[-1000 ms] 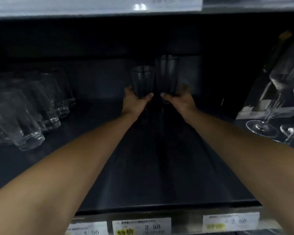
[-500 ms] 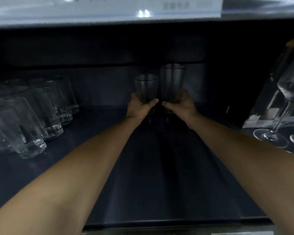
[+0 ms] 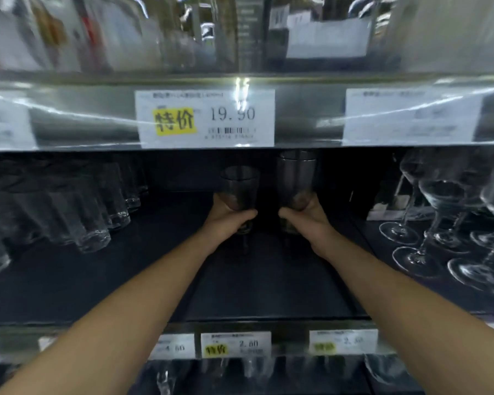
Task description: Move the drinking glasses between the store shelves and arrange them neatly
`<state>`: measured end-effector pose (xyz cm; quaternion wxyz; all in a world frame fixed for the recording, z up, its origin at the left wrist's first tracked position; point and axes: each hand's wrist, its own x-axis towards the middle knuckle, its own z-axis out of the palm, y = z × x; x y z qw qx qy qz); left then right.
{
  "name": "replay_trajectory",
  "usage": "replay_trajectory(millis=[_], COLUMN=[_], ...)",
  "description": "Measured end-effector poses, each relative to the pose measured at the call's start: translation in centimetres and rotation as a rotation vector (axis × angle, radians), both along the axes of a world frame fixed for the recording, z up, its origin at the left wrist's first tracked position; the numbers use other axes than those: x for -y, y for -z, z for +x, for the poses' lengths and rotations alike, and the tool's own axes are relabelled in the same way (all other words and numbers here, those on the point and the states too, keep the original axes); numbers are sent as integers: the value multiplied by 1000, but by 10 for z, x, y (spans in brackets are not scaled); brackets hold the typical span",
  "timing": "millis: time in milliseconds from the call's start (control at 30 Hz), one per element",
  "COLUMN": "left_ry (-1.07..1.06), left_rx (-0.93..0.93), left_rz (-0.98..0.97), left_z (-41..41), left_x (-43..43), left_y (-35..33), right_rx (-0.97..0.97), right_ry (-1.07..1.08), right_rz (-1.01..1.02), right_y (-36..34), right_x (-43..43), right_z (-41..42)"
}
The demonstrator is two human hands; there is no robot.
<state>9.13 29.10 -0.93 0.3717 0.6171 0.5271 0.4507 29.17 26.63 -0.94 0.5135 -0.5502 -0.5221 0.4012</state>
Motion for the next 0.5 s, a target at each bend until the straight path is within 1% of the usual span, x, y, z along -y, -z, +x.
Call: replay_trajectory(millis=[133,233,333,367,433,500], left_ry=[37,33,46,62,46,41], left_rx=[-43,-8,139,190,293,366], left_rz=[-111,-143,-171,-175,-249,-276], left_z=[-4,-2,-3,-3,-7,-17], left_x=[51,95,141,162,195,233], left_y=[-10,-26,-33,-38,-38,-40], right_rx=[-82,-203,-362,-388,-449,-539], right_ry=[-33,-32,-103,-140,-219,-268], right_rz=[-18,-77,-185,-230,-288,-318], right_y=[-9,-22,-40,-43,-51,-48], right_x=[51,89,135,149,182,211], right_z=[-4,-7,-10,-10,-12,-18])
